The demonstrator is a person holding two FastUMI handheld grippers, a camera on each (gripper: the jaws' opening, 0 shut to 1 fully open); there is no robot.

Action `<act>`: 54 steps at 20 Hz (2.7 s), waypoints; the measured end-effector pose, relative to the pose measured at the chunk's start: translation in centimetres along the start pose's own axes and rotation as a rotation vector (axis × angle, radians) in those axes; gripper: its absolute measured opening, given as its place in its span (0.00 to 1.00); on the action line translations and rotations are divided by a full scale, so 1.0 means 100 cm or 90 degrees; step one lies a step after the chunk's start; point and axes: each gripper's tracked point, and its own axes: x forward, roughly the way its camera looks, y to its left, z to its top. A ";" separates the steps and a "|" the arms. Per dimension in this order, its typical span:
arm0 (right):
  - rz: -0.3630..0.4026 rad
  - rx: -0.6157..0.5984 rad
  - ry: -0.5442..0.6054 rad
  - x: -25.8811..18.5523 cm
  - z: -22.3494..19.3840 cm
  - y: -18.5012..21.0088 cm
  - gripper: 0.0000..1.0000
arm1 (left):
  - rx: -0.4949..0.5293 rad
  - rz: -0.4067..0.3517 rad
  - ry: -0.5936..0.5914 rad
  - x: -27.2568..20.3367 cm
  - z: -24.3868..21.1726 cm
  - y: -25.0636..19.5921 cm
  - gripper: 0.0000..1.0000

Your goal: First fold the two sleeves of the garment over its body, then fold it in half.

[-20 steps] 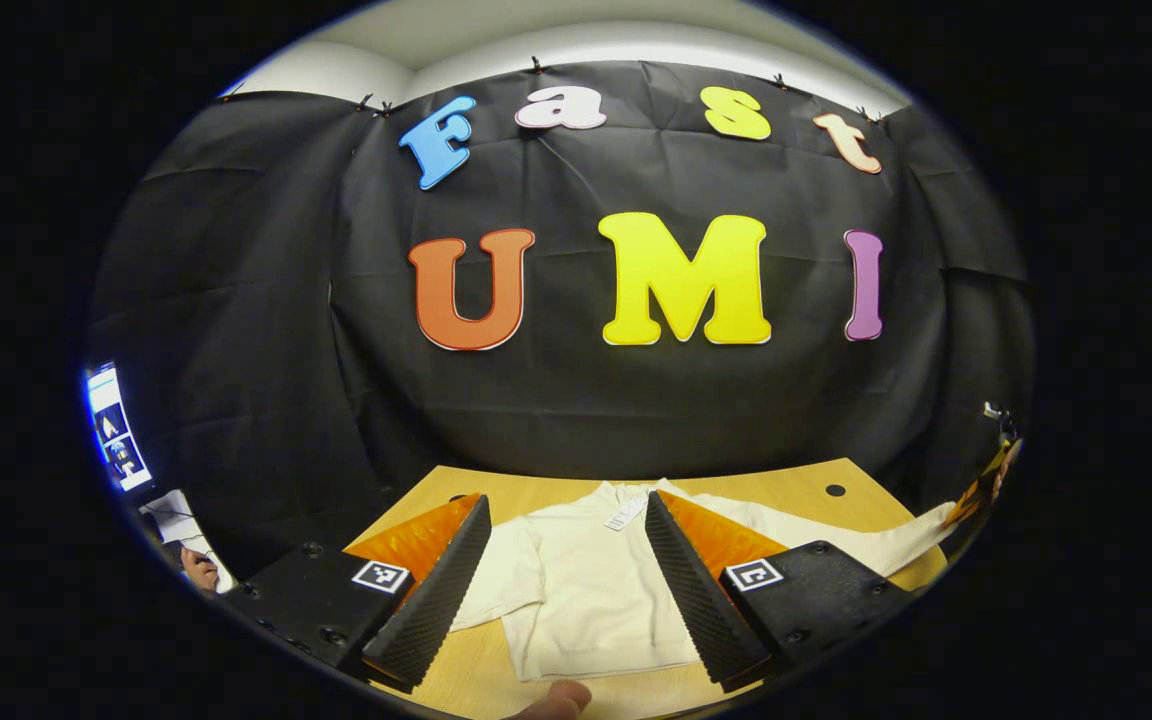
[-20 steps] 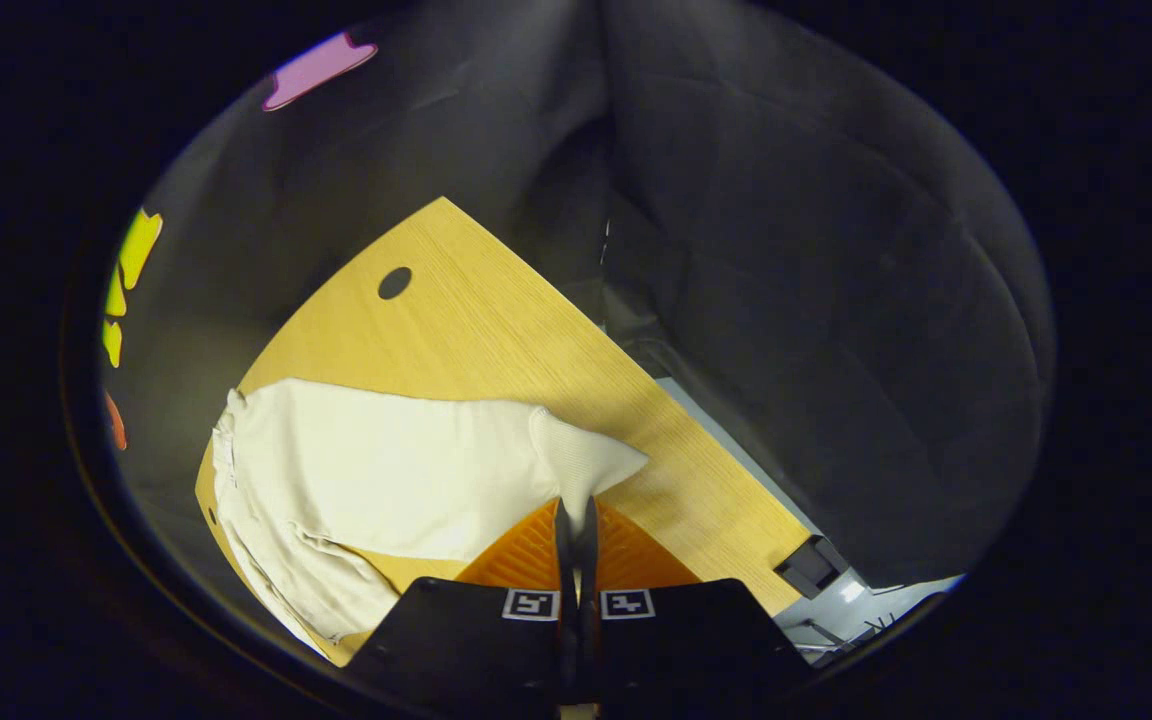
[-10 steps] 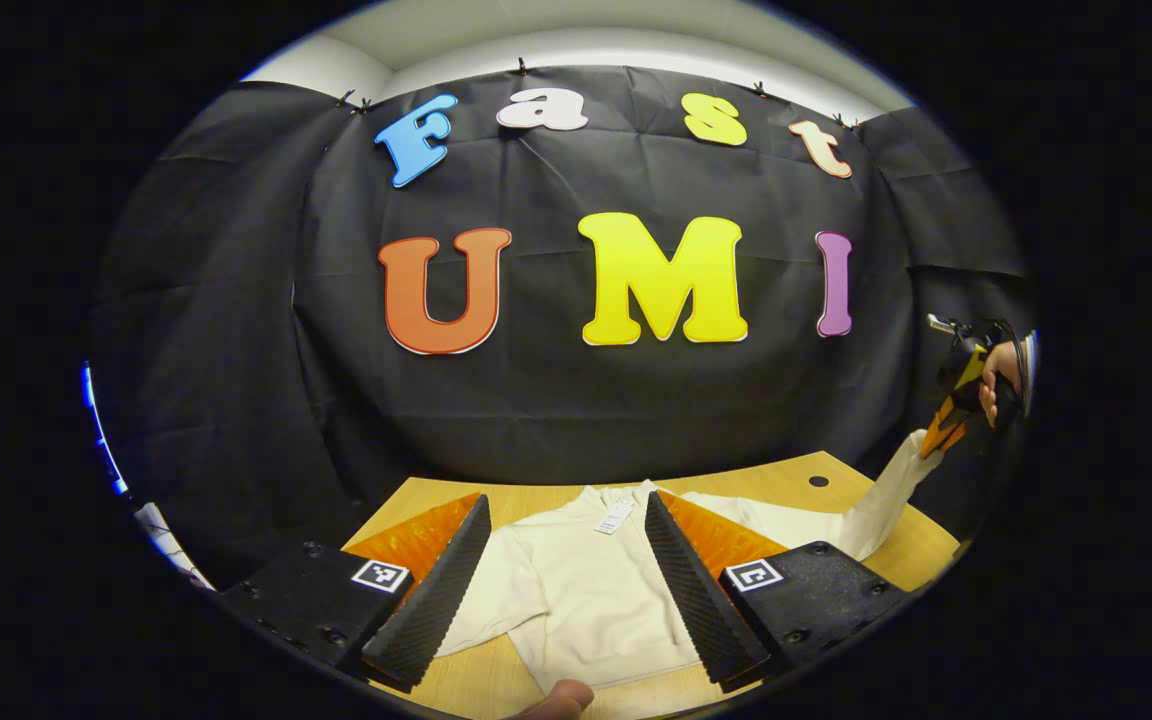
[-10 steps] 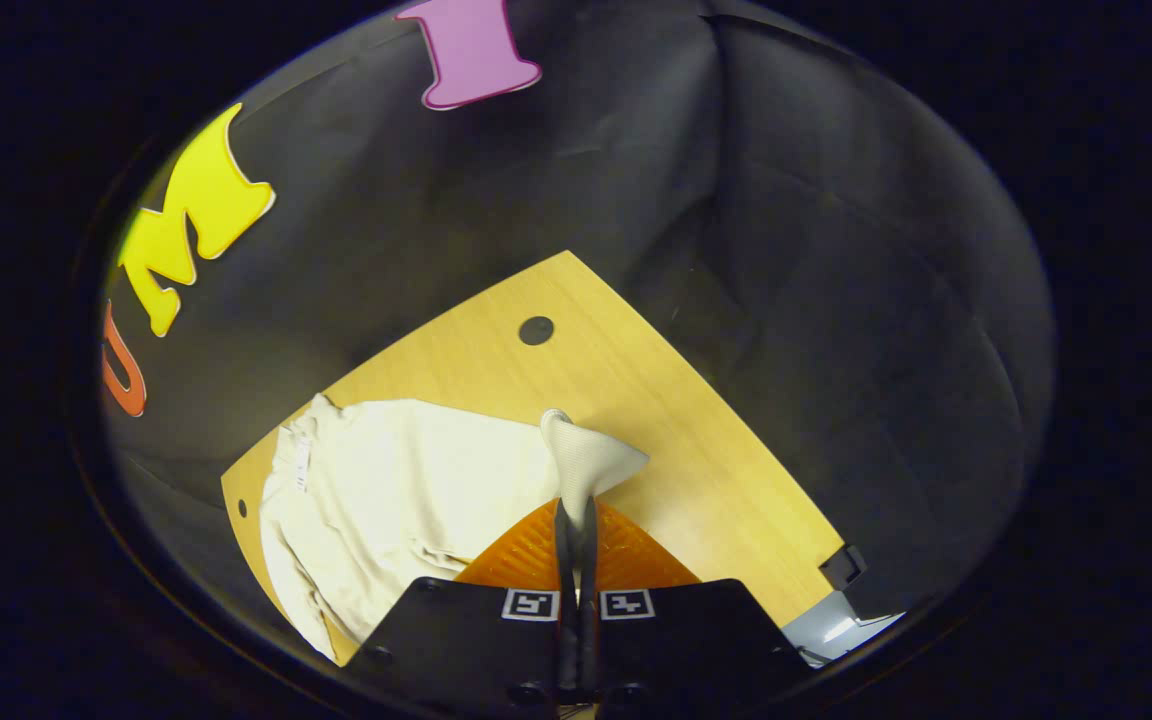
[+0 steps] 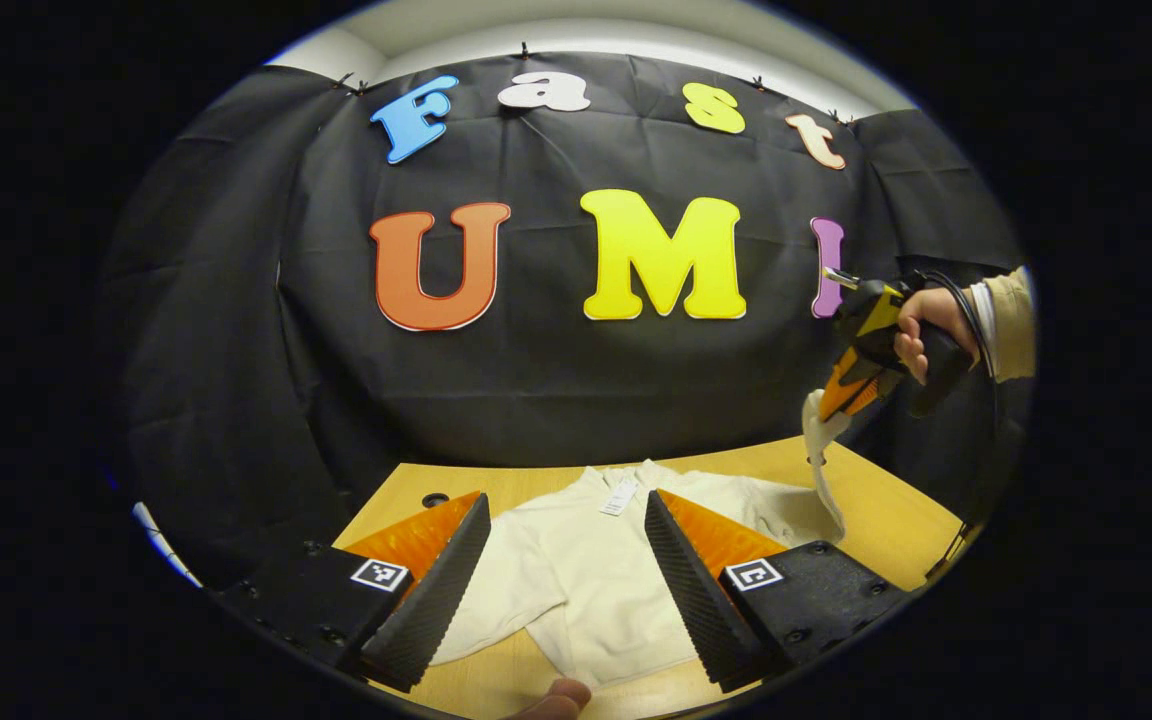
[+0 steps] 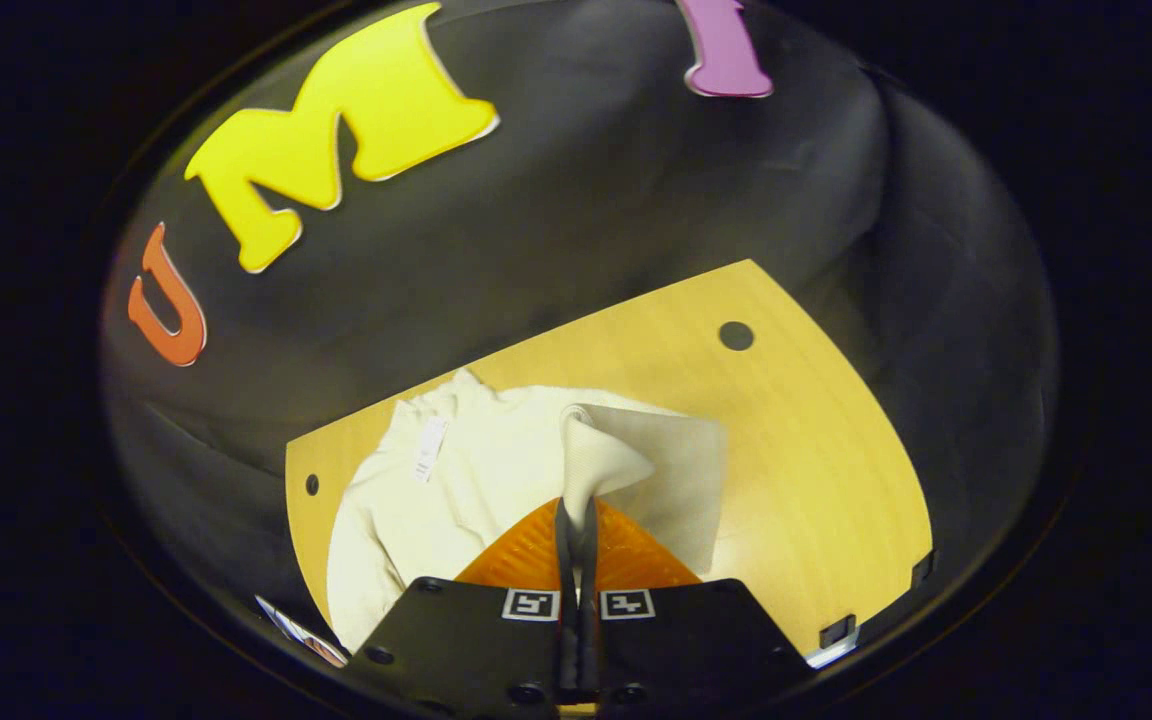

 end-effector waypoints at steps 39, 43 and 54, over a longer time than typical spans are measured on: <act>0.248 -0.399 0.045 0.072 -0.150 0.297 0.96 | -0.063 0.192 0.162 -0.005 -0.146 0.107 0.99; 0.254 -0.400 -0.071 0.007 -0.109 0.268 0.94 | -0.046 0.258 0.165 -0.019 -0.144 0.143 0.99; 0.207 -0.311 -0.318 -0.186 -0.066 0.096 0.96 | -0.235 0.510 0.289 -0.091 -0.218 0.252 0.98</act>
